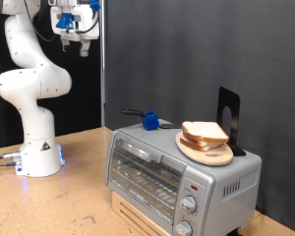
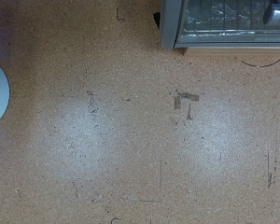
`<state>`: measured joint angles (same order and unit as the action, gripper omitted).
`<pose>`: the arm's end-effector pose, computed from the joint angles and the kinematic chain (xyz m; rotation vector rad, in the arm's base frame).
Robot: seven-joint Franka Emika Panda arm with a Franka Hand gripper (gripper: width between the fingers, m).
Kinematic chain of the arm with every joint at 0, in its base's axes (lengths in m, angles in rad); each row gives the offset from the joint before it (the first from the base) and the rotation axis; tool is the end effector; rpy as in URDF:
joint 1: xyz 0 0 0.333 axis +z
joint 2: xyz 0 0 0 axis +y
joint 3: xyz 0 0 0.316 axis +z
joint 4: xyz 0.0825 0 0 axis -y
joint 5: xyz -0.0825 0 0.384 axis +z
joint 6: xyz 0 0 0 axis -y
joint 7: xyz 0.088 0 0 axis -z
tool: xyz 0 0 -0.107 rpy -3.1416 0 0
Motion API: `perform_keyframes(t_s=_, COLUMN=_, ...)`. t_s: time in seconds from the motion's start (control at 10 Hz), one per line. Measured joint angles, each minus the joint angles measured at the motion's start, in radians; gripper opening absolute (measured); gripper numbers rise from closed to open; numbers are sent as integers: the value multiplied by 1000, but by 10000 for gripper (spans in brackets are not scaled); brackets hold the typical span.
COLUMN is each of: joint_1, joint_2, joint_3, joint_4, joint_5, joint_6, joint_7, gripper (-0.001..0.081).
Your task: Make a piece of toast with the oven
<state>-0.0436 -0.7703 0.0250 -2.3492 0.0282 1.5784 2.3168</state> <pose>0.3119 -0.0005 0.5895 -1.2203 2.8907 0.0159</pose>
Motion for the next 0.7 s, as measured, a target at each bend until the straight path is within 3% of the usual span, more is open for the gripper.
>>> perform_keyframes(t_s=0.1, joint_1=1, joint_2=-1, joint_3=0, joint_4=0, joint_5=-1, joint_6=0, joint_7=-61, gripper=808)
perform_keyframes(t_s=0.3, joint_1=15, joint_2=-9, joint_3=-9, joint_4=-1, joint_5=-55, joint_6=14, joint_7=-289, gripper=808)
perform_keyframes(t_s=0.6, joint_1=52, joint_2=-10, joint_3=-66, joint_4=-53, joint_5=-115, joint_6=167, joint_7=-612, gripper=808)
perform_keyframes(t_s=0.7, joint_1=47, joint_2=-10, joint_3=-62, joint_4=-51, joint_5=-112, joint_6=154, joint_7=-575, gripper=808)
